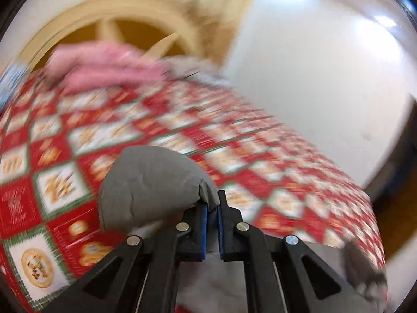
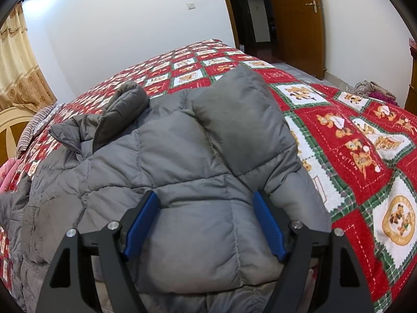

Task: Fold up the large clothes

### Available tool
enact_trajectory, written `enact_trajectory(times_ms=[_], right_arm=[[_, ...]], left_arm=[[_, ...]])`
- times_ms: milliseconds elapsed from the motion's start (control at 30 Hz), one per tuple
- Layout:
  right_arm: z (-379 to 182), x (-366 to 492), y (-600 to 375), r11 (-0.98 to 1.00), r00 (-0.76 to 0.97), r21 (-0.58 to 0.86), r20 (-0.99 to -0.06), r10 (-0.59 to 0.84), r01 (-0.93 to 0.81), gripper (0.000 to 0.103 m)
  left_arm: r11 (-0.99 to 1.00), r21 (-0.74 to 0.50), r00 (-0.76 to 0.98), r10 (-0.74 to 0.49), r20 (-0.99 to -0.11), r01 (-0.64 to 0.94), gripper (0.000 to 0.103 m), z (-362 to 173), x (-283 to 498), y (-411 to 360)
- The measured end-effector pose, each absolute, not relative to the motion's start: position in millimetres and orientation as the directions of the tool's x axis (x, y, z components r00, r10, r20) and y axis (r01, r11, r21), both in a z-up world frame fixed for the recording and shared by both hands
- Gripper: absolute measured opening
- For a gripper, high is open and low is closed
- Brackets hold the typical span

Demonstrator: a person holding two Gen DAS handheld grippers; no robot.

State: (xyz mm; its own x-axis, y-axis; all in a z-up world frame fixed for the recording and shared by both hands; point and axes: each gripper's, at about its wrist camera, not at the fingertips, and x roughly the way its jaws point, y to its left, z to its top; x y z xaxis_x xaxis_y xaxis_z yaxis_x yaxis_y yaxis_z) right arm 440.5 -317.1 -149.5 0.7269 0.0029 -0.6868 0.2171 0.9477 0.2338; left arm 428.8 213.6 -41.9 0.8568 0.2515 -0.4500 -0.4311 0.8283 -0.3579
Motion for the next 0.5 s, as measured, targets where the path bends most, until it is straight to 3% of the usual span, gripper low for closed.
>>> enact_trajectory(times_ms=[133,233,367,500], right_arm=[[-149,440,-318,0.946,0.729,0.240,-0.685,0.007,0.217,0.078],[-149,440,-318,0.945,0.731,0.246,-0.683,0.011,0.216,0.078],[-149,439,-320,0.942,0.733,0.256,-0.680,0.017,0.215,0.078],[-149,439,-322,0.937,0.738,0.276,-0.674,0.030,0.213,0.078]], left_arm=[[0.956,-0.251,0.948,0.069,-0.311,-0.152,0.005,1,414,115],[0.979,-0.178,0.952,-0.142,-0.270,0.095,0.005,11,396,30],[0.942,-0.102,0.884,-0.335,-0.325,0.319,0.005,-14,381,-61],[0.910,-0.063,0.777,-0.385,-0.498,0.411,0.006,-66,383,-113]])
